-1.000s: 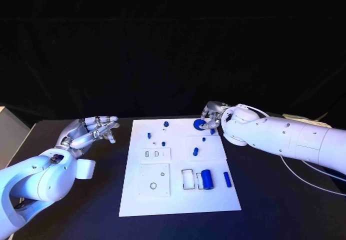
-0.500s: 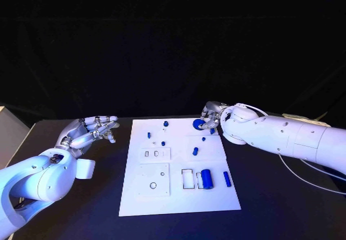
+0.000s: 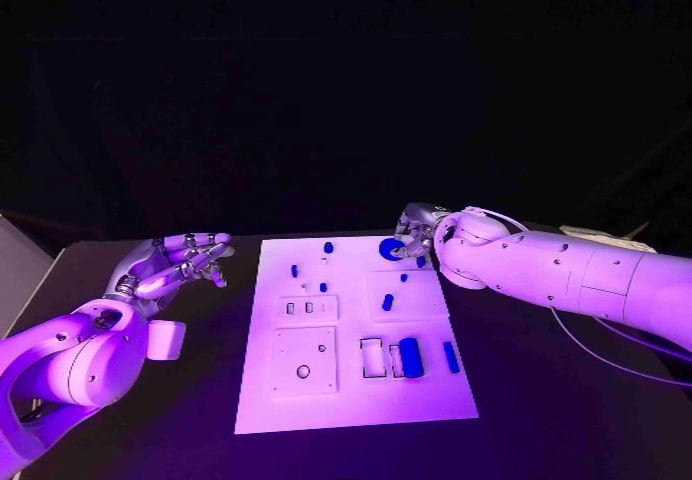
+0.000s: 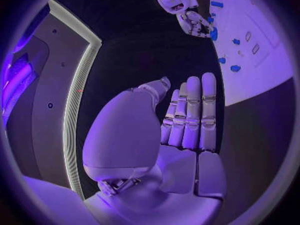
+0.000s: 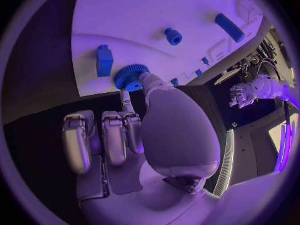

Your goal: Assemble the parts on the task board

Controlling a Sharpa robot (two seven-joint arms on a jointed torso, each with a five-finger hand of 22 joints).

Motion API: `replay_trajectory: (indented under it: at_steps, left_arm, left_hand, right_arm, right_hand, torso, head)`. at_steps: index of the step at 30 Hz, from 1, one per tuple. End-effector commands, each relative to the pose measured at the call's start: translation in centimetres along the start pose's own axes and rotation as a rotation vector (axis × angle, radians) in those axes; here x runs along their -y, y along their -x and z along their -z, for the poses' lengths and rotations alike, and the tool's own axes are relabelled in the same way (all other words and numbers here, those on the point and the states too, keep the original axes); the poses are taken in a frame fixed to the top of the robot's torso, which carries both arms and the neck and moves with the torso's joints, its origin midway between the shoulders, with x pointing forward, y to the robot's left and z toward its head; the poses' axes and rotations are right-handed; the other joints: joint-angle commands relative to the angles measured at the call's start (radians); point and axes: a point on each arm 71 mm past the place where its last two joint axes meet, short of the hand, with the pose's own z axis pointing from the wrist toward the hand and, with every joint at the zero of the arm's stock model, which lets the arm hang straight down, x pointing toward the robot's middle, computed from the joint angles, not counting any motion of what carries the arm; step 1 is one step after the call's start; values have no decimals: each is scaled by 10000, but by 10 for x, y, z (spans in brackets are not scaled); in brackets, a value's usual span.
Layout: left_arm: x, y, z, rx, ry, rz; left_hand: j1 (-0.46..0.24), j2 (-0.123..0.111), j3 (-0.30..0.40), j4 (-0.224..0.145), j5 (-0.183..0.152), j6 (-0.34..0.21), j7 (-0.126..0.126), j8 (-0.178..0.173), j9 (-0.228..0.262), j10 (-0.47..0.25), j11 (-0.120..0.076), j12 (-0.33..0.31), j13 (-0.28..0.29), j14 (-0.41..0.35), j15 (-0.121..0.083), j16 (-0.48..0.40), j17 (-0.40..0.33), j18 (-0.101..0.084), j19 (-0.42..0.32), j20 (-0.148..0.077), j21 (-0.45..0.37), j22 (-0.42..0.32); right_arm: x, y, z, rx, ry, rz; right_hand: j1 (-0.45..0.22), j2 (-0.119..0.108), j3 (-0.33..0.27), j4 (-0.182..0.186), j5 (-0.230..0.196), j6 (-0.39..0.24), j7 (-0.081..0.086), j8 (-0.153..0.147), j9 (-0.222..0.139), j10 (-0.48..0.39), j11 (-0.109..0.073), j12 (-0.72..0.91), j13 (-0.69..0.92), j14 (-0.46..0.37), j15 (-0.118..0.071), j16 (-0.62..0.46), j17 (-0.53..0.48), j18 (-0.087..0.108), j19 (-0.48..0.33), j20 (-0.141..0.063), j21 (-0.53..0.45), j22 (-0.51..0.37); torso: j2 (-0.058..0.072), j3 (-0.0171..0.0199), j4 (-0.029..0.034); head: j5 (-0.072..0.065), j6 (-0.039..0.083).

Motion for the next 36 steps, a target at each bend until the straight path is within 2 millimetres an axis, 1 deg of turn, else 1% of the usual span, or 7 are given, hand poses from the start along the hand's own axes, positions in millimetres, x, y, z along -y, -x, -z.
replay_trajectory:
  at_steps: [1, 4, 10, 14, 25, 32, 36]
  left_arm:
    - [1, -3, -1, -196, -73, 44]
    - [1, -3, -1, -181, -93, 41]
    - [0, -3, -1, -176, -108, 47]
    - [0, -3, -1, -177, -107, 51]
    - [0, -4, -1, -206, -105, 71]
    - [0, -5, -2, -212, -104, 75]
    - [0, -5, -2, -221, -105, 81]
  left_hand:
    - [-91, -21, 15, -21, -2, -10, -14, 6, 12, -42, -7, -28, -8, -57, -14, 36, 11, 134, -53, 9, 54, 17]
    - [-91, -21, 15, -21, -2, -10, -14, 6, 12, -42, -7, -28, -8, -57, -14, 36, 11, 134, -53, 9, 54, 17]
    - [-101, -9, 40, -39, -2, -22, -10, 11, 16, -78, 0, -24, -12, -79, -5, 57, 20, 133, -85, 19, 87, 39]
    - [-101, -9, 40, -39, -2, -22, -10, 11, 16, -78, 0, -24, -12, -79, -5, 57, 20, 133, -85, 19, 87, 39]
    - [-101, -9, 40, -39, -2, -22, -10, 11, 16, -78, 0, -24, -12, -79, -5, 57, 20, 133, -85, 19, 87, 39]
    - [-101, -9, 40, -39, -2, -22, -10, 11, 16, -78, 0, -24, -12, -79, -5, 57, 20, 133, -85, 19, 87, 39]
    - [-101, -9, 40, -39, -2, -22, -10, 11, 16, -78, 0, -24, -12, -79, -5, 57, 20, 133, -85, 19, 87, 39]
  right_arm:
    - [-8, 2, 3, 569, 481, -13]
    - [-15, 3, 6, 859, 861, 100]
    - [-37, 4, 15, 1346, 1645, 351]
    - [-54, 2, 18, 1496, 2084, 476]
    - [-102, -12, 14, 1508, 2944, 836]
    - [-117, -23, 10, 1336, 3082, 982]
    - [-122, -27, 8, 1244, 3065, 1071]
  right_hand:
    - [-12, 109, 113, -23, 37, 103, -1, 57, 26, 1050, -28, 20, 2635, 1060, -29, 62, 2631, -141, 1048, -39, 21, 2635]
    - [34, 53, 199, -61, 43, 85, -6, 43, 16, 1050, -39, 20, 2635, 1060, -42, 62, 2631, -141, 1048, -54, 21, 2635]
    - [65, 19, 257, -78, 15, 94, -9, 44, 15, 1050, -42, 20, 2635, 1060, -47, 62, 2631, -141, 1048, -61, 21, 2635]
    - [68, -2, 284, -78, -11, 116, -13, 53, 17, 1050, -44, 20, 2635, 1060, -51, 62, 2631, -141, 1048, -65, 21, 2635]
    - [67, -55, 333, -75, -69, 130, -15, 55, 15, 1050, -48, 20, 2635, 1060, -57, 62, 2631, -141, 1048, -72, 21, 2635]
    - [61, -76, 344, -73, -93, 121, -13, 48, 11, 1050, -46, 20, 2635, 1060, -56, 62, 2631, -141, 1048, -73, 21, 2635]
    - [62, -80, 352, -72, -102, 116, -12, 44, 9, 1050, -46, 20, 2635, 1060, -56, 62, 2631, -141, 1048, -73, 21, 2635]
  torso:
    - [0, -16, 17]
    - [0, -19, 31]
    - [-19, -46, 49]
    - [-30, -48, 58]
    - [1, -76, 77]
    - [16, -68, 102]
    - [25, -80, 113]
  head:
    - [-20, 23]
    - [-57, 43]
    - [-53, 76]
    - [-43, 70]
    - [7, 73]
    - [-6, 66]
    - [-10, 56]
